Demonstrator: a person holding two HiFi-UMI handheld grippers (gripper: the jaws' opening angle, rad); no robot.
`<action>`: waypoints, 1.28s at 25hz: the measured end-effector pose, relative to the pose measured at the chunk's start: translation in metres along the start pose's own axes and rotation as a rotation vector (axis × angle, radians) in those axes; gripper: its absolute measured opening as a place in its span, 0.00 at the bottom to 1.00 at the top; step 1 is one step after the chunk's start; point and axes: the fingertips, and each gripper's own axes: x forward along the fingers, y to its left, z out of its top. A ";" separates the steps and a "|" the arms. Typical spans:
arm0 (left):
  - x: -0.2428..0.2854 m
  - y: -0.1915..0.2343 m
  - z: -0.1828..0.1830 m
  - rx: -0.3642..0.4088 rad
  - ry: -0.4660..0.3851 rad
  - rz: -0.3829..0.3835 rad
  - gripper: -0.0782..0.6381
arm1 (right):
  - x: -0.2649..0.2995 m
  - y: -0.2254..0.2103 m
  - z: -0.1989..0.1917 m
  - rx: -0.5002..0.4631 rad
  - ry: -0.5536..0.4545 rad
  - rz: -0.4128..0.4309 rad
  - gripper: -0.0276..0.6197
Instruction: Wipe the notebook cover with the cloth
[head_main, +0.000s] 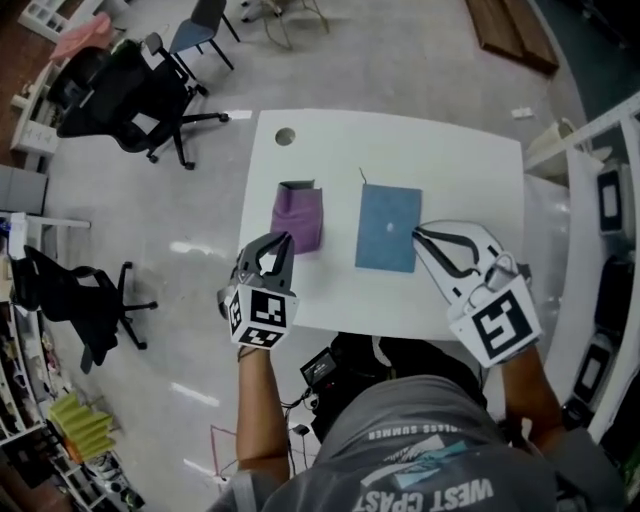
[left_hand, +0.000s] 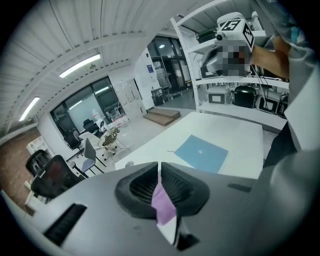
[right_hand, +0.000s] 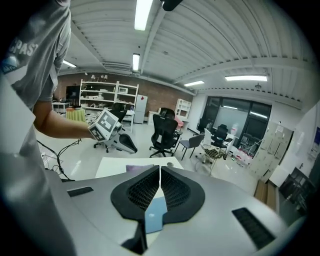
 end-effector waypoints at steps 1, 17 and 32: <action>0.012 0.001 -0.009 -0.009 0.019 -0.012 0.13 | 0.007 -0.002 -0.005 0.006 0.013 0.003 0.09; 0.129 -0.014 -0.145 -0.138 0.243 -0.187 0.44 | 0.095 -0.006 -0.077 0.130 0.134 0.048 0.09; 0.148 -0.022 -0.146 -0.289 0.190 -0.210 0.22 | 0.106 -0.005 -0.114 0.192 0.149 0.060 0.09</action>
